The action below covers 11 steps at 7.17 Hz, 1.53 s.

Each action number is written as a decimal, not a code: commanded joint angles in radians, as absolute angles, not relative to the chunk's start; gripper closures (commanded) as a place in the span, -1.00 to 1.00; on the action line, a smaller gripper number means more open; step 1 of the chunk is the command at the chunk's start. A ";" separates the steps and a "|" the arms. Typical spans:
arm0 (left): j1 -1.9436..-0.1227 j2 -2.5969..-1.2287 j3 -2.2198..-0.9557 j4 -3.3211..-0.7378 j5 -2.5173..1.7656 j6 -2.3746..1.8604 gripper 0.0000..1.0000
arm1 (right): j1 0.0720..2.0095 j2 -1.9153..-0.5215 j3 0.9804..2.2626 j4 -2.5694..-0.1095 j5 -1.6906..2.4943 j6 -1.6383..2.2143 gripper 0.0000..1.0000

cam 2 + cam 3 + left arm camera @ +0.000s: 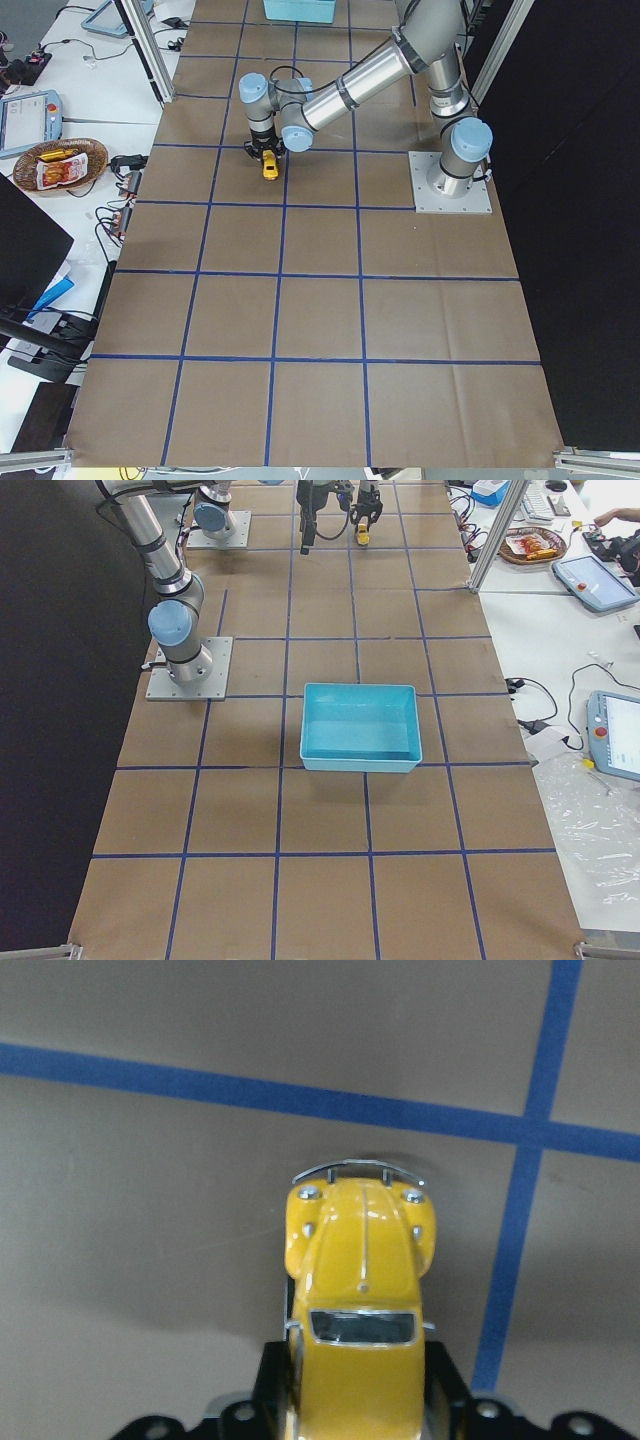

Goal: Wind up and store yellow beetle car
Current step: 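Drag the held car backward along the table with the left gripper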

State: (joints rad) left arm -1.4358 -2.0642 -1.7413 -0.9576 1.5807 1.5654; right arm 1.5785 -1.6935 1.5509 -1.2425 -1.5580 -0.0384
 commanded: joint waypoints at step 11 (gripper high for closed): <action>-1.358 -2.062 -1.744 -0.973 1.583 1.588 1.00 | 1.578 -1.694 1.551 -1.243 -1.559 -0.038 -0.99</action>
State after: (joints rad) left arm -1.3712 -2.0613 -1.7436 -0.9703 1.5831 1.5876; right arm 1.5785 -1.6935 1.5509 -1.2426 -1.5577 -0.0383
